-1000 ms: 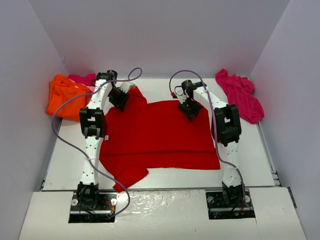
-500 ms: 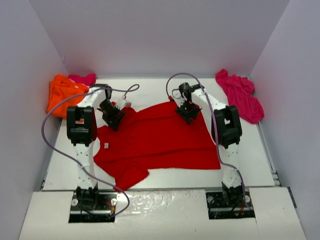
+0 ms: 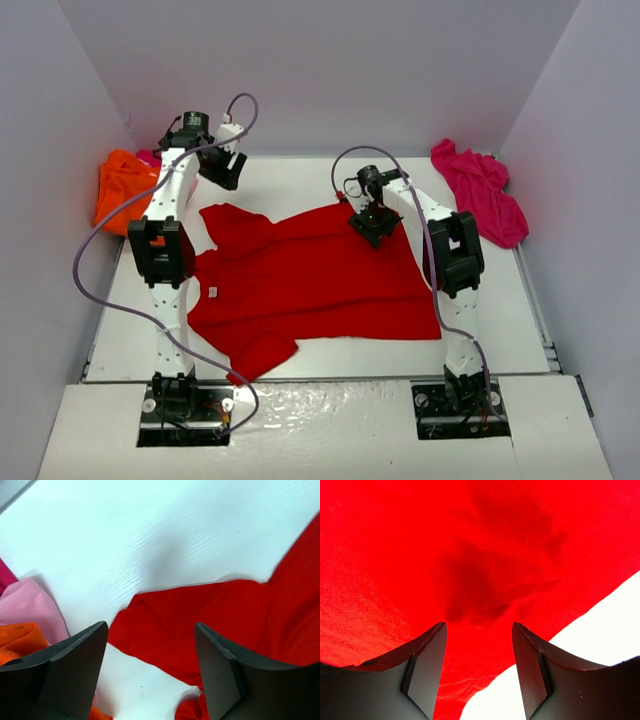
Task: Fold and stack the t-shirts
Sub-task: Grap the side of the flattened tshirt furthest away from the robot with both arms
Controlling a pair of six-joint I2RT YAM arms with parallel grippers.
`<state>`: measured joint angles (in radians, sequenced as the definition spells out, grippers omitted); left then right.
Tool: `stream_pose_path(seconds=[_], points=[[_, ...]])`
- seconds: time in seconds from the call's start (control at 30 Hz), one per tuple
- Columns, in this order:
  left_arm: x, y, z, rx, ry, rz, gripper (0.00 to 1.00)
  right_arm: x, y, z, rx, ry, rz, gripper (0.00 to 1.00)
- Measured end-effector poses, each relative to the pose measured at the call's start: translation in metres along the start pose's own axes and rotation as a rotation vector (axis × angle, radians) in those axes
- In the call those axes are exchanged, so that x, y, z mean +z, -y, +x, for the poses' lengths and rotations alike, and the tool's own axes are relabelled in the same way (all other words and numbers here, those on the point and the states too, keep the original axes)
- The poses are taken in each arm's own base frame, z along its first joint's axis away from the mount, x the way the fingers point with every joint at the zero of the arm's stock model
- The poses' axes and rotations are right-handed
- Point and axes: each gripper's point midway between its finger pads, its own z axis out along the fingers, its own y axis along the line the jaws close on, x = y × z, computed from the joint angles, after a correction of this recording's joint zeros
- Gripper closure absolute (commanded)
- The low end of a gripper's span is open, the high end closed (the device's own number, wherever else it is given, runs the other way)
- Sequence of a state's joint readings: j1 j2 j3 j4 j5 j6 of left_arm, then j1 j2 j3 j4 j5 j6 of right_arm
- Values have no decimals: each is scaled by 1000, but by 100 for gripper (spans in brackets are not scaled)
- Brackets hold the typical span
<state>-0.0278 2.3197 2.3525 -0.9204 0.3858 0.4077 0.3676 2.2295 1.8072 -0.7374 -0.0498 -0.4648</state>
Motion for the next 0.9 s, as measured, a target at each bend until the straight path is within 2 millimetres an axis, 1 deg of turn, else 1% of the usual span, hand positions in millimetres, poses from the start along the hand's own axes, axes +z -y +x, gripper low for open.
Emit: stream_pose_path(seconds=[0.03,0.07,0.2,0.27,0.33,0.4,0.53,0.63,0.77,0.9], points=[[4,-3,2,-11,-3,-3,34,0,0,0,0,0,0,48],[9,-5,8,-26,-19,-1,34,0,0,0,-1,0,0,48],[35,-12,44,-95,-106,13,34,0,0,0,-6,0,1,49],[45,-19,61,-138,-140,16,34,0,0,0,-7,0,1,49],[49,-28,75,-180,-162,11,34,0,0,0,-8,1,0,49],[48,-38,84,-213,-172,-1,34,0,0,0,-8,1,0,49],[42,-56,96,-254,-176,-28,34,0,1,0,-9,2,1,49],[39,-63,102,-270,-184,-42,34,0,0,-1,-11,5,-1,49],[40,-59,105,-279,-199,-21,34,0,1,-3,-11,11,1,49],[50,-54,109,-291,-218,24,34,1,1,-4,-11,15,2,49]])
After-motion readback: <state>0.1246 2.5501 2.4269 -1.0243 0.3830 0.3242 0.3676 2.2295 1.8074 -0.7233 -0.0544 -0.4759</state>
